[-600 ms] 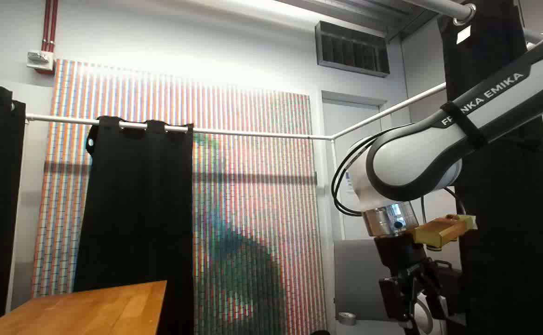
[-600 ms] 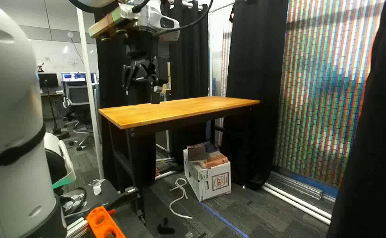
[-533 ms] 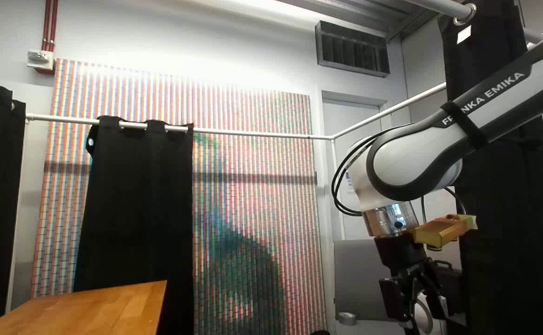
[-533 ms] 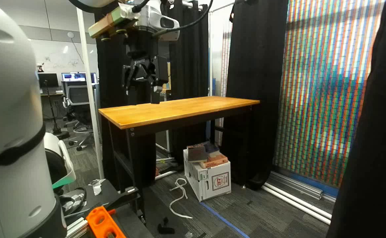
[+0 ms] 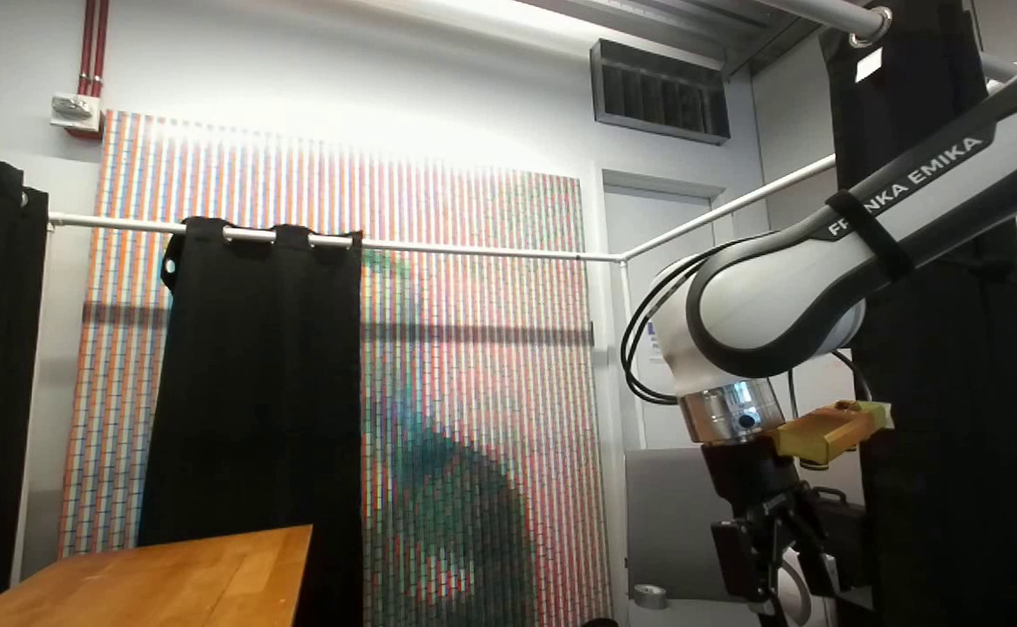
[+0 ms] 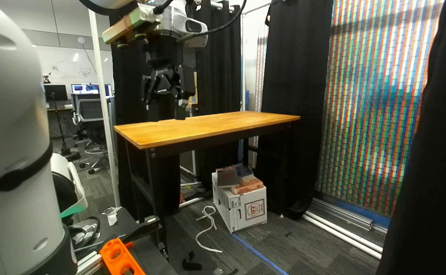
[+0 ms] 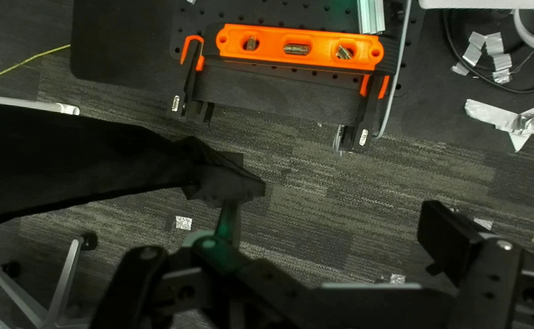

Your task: Draw the curtain to the left

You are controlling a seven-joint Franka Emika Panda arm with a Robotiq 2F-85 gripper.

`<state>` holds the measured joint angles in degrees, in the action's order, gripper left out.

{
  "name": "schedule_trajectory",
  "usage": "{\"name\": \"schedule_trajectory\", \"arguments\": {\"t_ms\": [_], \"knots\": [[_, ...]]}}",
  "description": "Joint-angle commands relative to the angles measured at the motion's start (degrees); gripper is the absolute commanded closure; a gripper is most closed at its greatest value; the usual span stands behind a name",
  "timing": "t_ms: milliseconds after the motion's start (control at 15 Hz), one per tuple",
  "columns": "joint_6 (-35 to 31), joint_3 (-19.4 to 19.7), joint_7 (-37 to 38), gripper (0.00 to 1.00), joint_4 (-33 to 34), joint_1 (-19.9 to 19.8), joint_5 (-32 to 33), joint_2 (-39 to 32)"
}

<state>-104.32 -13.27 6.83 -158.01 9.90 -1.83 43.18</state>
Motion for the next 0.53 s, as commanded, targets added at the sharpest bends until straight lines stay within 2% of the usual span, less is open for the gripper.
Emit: {"name": "schedule_trajectory", "arguments": {"t_ms": [0,200,467], "knots": [[2.4,-0.2,-2.1,0.00,2.0,-0.3,5.5,-2.0],[4.9,-0.1,-5.5,0.00,3.5,-0.4,12.7,-4.9],[5.1,0.5,-10.5,0.00,5.8,-0.9,22.7,-12.7]]}}
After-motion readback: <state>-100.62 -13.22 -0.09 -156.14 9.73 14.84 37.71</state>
